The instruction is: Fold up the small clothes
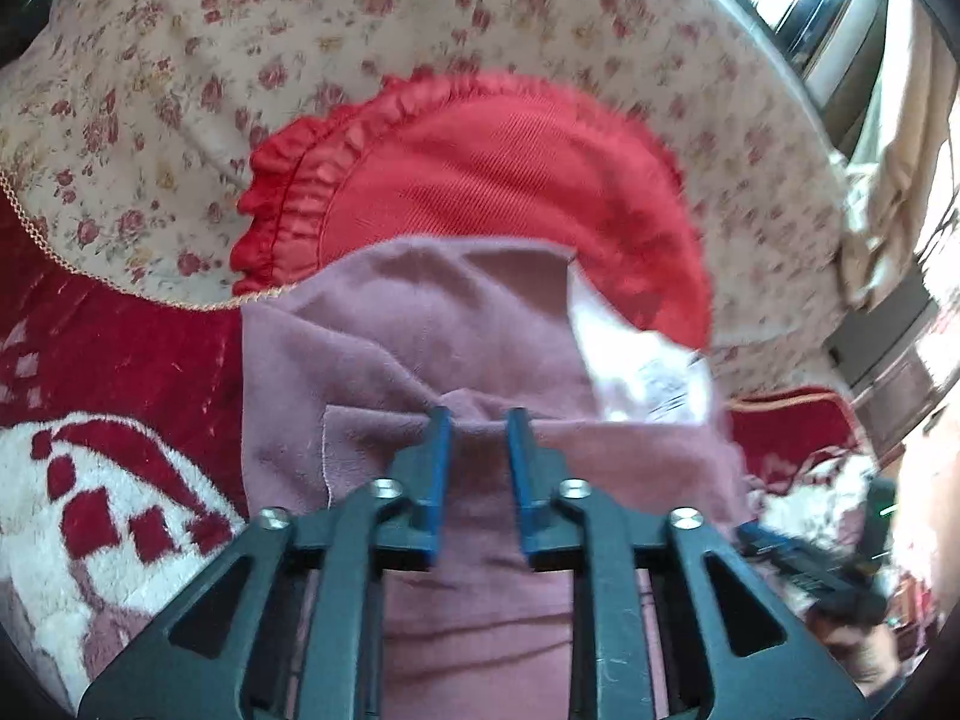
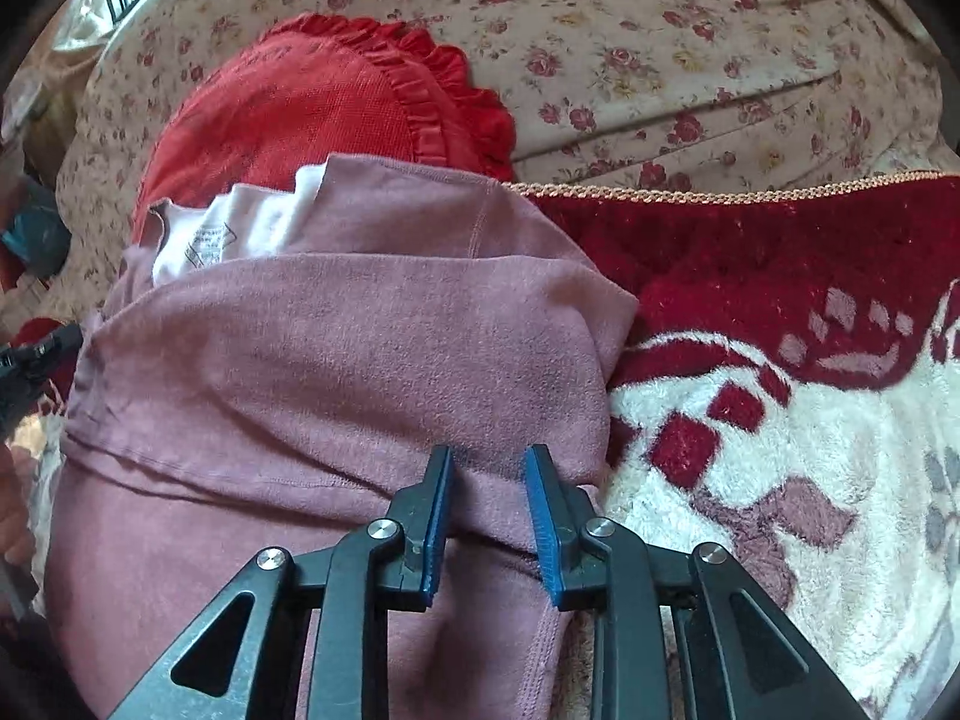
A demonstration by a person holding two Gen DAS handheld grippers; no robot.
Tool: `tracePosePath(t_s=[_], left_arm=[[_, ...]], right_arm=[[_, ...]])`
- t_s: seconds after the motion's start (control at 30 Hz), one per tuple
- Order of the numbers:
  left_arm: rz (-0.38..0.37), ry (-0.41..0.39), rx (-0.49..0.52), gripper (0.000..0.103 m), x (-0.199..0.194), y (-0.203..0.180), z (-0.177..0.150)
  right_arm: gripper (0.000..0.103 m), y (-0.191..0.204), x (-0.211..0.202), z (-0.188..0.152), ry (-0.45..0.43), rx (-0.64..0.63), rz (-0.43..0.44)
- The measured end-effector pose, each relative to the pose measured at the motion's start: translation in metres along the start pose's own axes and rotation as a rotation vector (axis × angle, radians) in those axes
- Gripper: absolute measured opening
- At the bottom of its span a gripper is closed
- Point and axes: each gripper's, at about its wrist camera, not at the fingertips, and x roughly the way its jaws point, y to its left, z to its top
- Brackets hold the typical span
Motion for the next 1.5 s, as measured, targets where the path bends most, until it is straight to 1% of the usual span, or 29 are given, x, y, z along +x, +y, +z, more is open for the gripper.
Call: tracePosePath(t_s=[0.03, 0.07, 0.13, 0.17, 0.2, 0.23, 0.3, 0.37, 0.47, 0.6, 0.67, 0.7, 0.73, 0.77, 0.8, 0.83, 0.9, 0.93, 0.97, 1.0, 1.03, 1.07, 1.1, 1.13, 1.27, 1.33, 1.4, 1.43, 1.5], left_arm=[[0.016, 0.019, -0.007, 0.02, 0.007, 0.002, 0.0], [0.02, 0.038, -0.015, 0.02, 0.013, 0.004, 0.0], [0.011, 0.041, -0.034, 0.02, 0.018, 0.008, 0.001], [0.005, 0.041, -0.04, 0.02, 0.019, 0.009, 0.001], [0.003, 0.042, -0.04, 0.02, 0.02, 0.01, 0.002], [0.001, 0.041, -0.041, 0.02, 0.021, 0.011, 0.002], [-0.005, 0.041, -0.044, 0.02, 0.023, 0.012, 0.001], [-0.013, 0.044, -0.054, 0.02, 0.023, 0.013, 0.001], [-0.028, 0.044, -0.079, 0.02, 0.022, 0.016, 0.002], [-0.032, 0.041, -0.086, 0.021, 0.021, 0.018, 0.001], [-0.038, 0.039, -0.085, 0.024, 0.021, 0.017, 0.001], [-0.045, 0.038, -0.084, 0.028, 0.021, 0.017, 0.0], [-0.058, 0.038, -0.08, 0.038, 0.021, 0.016, 0.0], [-0.08, 0.038, -0.072, 0.044, 0.022, 0.015, 0.0], [-0.098, 0.038, -0.063, 0.056, 0.022, 0.012, -0.001], [-0.11, 0.037, -0.044, 0.064, 0.022, 0.008, -0.002], [-0.1, 0.04, -0.003, 0.069, 0.024, 0.0, -0.003], [-0.077, 0.036, 0.024, 0.069, 0.024, -0.004, -0.005], [-0.066, 0.033, 0.035, 0.069, 0.025, -0.007, -0.005], [-0.056, 0.026, 0.042, 0.07, 0.025, -0.009, -0.006], [-0.056, 0.021, 0.041, 0.072, 0.025, -0.009, -0.006], [-0.06, 0.017, 0.036, 0.074, 0.025, -0.01, -0.007], [-0.071, 0.018, 0.029, 0.078, 0.026, -0.01, -0.007], [-0.083, 0.022, 0.023, 0.08, 0.027, -0.01, -0.007], [-0.077, 0.037, 0.037, 0.08, 0.028, -0.011, -0.009], [-0.072, 0.035, 0.046, 0.08, 0.028, -0.013, -0.009], [-0.043, 0.004, 0.085, 0.08, 0.019, -0.021, -0.007], [-0.017, -0.038, 0.128, 0.08, 0.009, -0.029, -0.007], [0.002, -0.085, 0.178, 0.08, -0.005, -0.042, -0.009]], right_arm=[[0.024, 0.0, -0.003, 0.004, -0.009, 0.002, -0.004], [0.024, 0.001, -0.009, 0.01, -0.048, 0.002, -0.011], [0.026, 0.0, -0.021, 0.023, -0.183, -0.011, -0.061], [0.027, -0.001, -0.021, 0.028, -0.216, -0.013, -0.077], [0.027, -0.003, -0.016, 0.035, -0.224, -0.001, -0.072], [0.027, -0.006, -0.009, 0.039, -0.207, 0.012, -0.051], [0.027, -0.014, 0.014, 0.043, -0.139, 0.053, 0.011], [0.027, -0.022, 0.044, 0.041, -0.033, 0.09, 0.018], [0.027, -0.031, 0.046, 0.043, -0.02, 0.143, 0.065], [0.027, -0.026, 0.036, 0.047, -0.006, 0.14, 0.039], [0.027, -0.019, 0.014, 0.049, -0.07, 0.155, 0.047], [0.027, -0.014, 0.002, 0.048, -0.102, 0.155, 0.072], [0.027, -0.009, -0.004, 0.047, -0.113, 0.148, 0.083], [0.027, -0.004, -0.007, 0.045, -0.11, 0.134, 0.083], [0.027, 0.004, -0.005, 0.04, -0.08, 0.099, 0.07], [0.028, 0.011, 0.0, 0.033, -0.045, 0.068, 0.057], [0.029, 0.02, 0.024, 0.022, 0.063, -0.008, -0.006], [0.031, 0.024, 0.024, 0.018, 0.013, -0.038, -0.025], [0.035, 0.026, 0.024, 0.017, 0.007, -0.046, -0.044], [0.035, 0.027, 0.023, 0.016, 0.007, -0.038, -0.049], [0.038, 0.027, 0.022, 0.015, 0.004, -0.016, -0.053], [0.038, 0.027, 0.022, 0.014, 0.0, -0.005, -0.054], [0.039, 0.028, 0.021, 0.011, -0.01, 0.001, -0.055], [0.039, 0.029, 0.021, 0.011, -0.02, 0.003, -0.058], [0.04, 0.031, 0.017, 0.008, -0.041, 0.0, -0.064], [0.04, 0.033, 0.015, 0.007, -0.035, -0.002, -0.067], [0.04, 0.032, 0.011, 0.013, -0.034, 0.023, -0.08], [0.04, 0.028, 0.009, 0.016, -0.051, 0.036, -0.077], [0.04, 0.032, -0.004, 0.014, -0.085, 0.049, -0.063]])
